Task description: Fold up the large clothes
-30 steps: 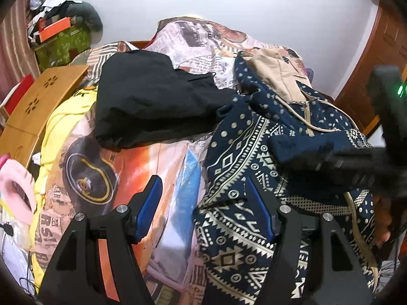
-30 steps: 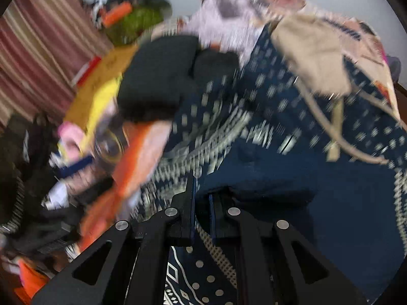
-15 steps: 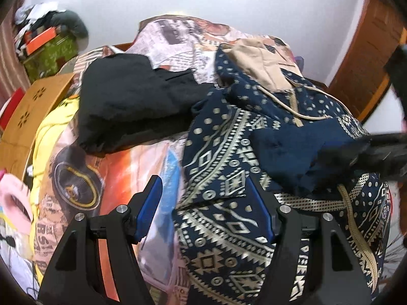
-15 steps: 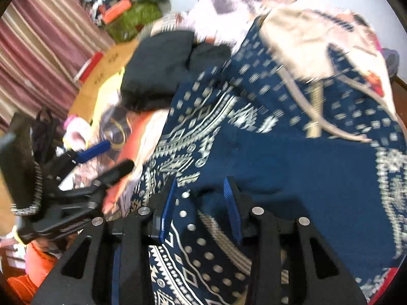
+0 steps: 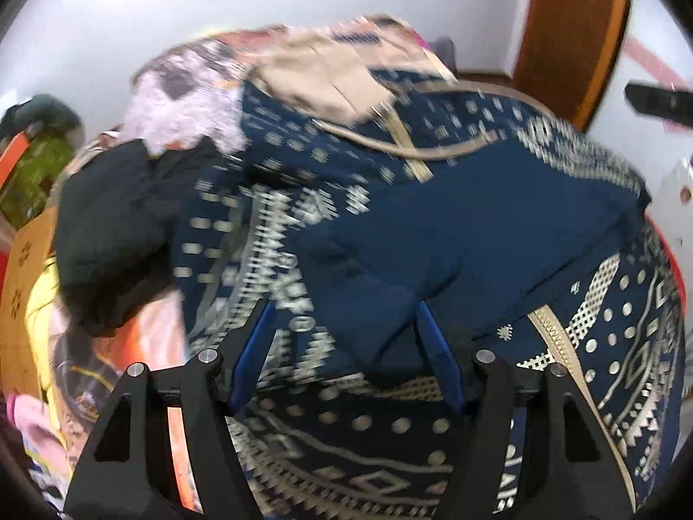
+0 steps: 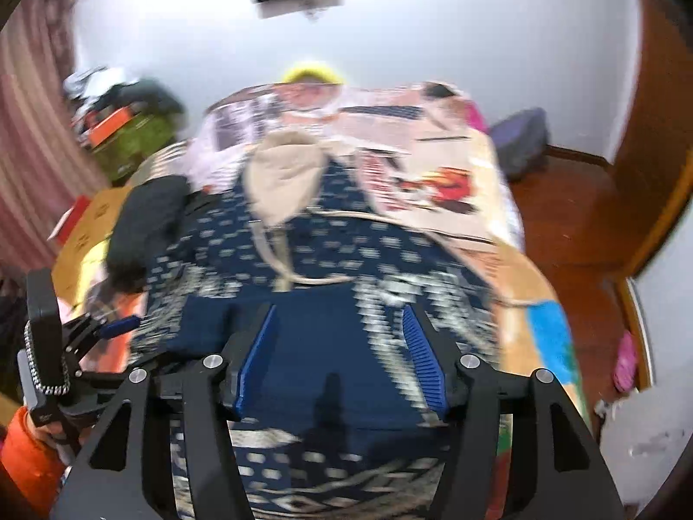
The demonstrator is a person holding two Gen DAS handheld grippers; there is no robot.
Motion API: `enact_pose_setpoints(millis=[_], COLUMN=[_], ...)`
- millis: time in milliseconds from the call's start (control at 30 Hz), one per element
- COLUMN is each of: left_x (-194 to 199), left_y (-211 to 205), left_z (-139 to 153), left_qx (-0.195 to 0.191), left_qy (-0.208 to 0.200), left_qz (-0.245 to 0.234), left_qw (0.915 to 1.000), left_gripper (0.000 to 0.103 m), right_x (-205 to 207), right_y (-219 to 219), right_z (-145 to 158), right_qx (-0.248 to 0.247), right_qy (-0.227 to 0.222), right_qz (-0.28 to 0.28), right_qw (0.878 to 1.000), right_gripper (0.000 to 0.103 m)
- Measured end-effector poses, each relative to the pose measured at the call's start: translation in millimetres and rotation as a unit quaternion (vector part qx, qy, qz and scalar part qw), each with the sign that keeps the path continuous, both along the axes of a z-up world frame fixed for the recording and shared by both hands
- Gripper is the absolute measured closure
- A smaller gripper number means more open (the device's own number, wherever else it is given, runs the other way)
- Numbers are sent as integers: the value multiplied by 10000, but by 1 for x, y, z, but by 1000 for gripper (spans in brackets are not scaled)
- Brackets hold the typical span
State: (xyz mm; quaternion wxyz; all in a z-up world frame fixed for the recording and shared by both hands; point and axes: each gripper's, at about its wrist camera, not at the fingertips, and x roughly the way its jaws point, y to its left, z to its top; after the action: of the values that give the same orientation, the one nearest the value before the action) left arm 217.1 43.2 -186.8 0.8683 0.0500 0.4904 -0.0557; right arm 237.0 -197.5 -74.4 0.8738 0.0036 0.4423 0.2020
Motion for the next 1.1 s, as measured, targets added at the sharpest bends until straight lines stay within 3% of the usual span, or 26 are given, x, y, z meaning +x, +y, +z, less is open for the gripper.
enact_pose_setpoints(millis=[100,267,433,533,733,867,1000,1100], left_x=[12,29,38,35,21,8,1,-5], left_y=[-13,-23,-23,-11,35,59,75,80], left_z=[-15,-19,-16,-4,31,36,14,-11], left_qx=[225,379,398,226,-11,83,23,26], left_qy=[157,44,-54,-204,-732,-842,-525,-175], left_qz=[-108,-98,-64,49,650,951,1144,1258], left_qw=[9996,9992,9992,9995,9952,9919,9920,9919], left_gripper=[37,38,78,90,92,92,87,78], right_x=[6,8,9,7,3,2,2,1], right_y=[-27,-56,-66,-66,-63,-64,-63,-62], right_z=[-9,-30,-49,-57,-64,-65,-66,-67], right_qx=[-30,11,35,-70,-216,-174,-183,-222], right_qy=[108,380,639,666,658,678,688,697], right_qz=[-332,-641,-776,-779,-720,-753,-760,-754], right_qw=[9994,9972,9949,9947,9950,9947,9946,9945], right_gripper=[47,47,47,47,47,46,46,45])
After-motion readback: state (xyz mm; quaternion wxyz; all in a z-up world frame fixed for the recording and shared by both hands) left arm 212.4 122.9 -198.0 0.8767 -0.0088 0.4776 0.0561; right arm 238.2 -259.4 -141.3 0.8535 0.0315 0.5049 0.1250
